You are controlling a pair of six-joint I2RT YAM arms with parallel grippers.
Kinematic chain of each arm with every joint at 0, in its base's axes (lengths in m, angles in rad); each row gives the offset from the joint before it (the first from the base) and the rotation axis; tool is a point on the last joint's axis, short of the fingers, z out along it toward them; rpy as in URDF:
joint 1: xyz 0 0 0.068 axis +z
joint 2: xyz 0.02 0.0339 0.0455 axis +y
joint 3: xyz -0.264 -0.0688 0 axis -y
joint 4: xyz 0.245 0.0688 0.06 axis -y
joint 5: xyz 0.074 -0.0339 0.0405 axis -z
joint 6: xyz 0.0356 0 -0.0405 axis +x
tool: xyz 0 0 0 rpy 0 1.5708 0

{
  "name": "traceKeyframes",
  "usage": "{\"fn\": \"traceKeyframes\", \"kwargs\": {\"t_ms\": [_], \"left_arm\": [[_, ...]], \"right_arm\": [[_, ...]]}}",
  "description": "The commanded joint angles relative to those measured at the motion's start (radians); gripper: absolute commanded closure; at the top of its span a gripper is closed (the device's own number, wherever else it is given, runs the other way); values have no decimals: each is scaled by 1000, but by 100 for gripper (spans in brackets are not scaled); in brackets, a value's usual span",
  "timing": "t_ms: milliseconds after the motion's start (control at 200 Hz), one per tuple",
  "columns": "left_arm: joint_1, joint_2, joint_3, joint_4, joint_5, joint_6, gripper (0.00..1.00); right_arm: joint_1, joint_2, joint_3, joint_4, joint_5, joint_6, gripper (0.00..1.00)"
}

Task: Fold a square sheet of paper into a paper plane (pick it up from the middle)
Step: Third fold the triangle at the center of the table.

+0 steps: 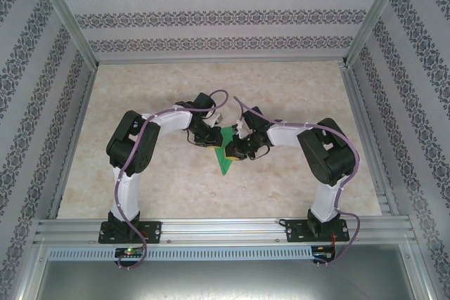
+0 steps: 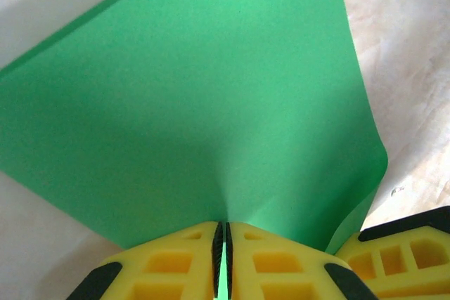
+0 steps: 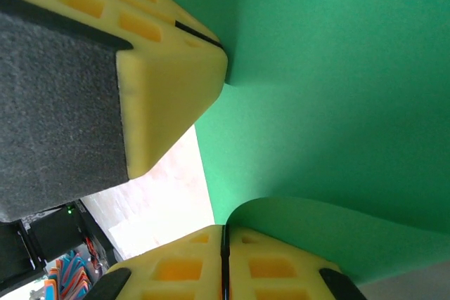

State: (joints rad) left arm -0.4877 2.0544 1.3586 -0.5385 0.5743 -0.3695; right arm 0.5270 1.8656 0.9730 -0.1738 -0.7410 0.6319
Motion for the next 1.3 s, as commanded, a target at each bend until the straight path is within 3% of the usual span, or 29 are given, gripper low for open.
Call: {"fn": "traceKeyframes", "kwargs": {"t_ms": [0, 1294], "left_arm": [[7, 19, -33, -21, -11, 16, 85], [18, 14, -68, -4, 0, 26, 85]], "right_arm": [[13, 17, 26, 10, 19, 15, 90], [30, 63, 79, -83, 120, -27, 89]]}}
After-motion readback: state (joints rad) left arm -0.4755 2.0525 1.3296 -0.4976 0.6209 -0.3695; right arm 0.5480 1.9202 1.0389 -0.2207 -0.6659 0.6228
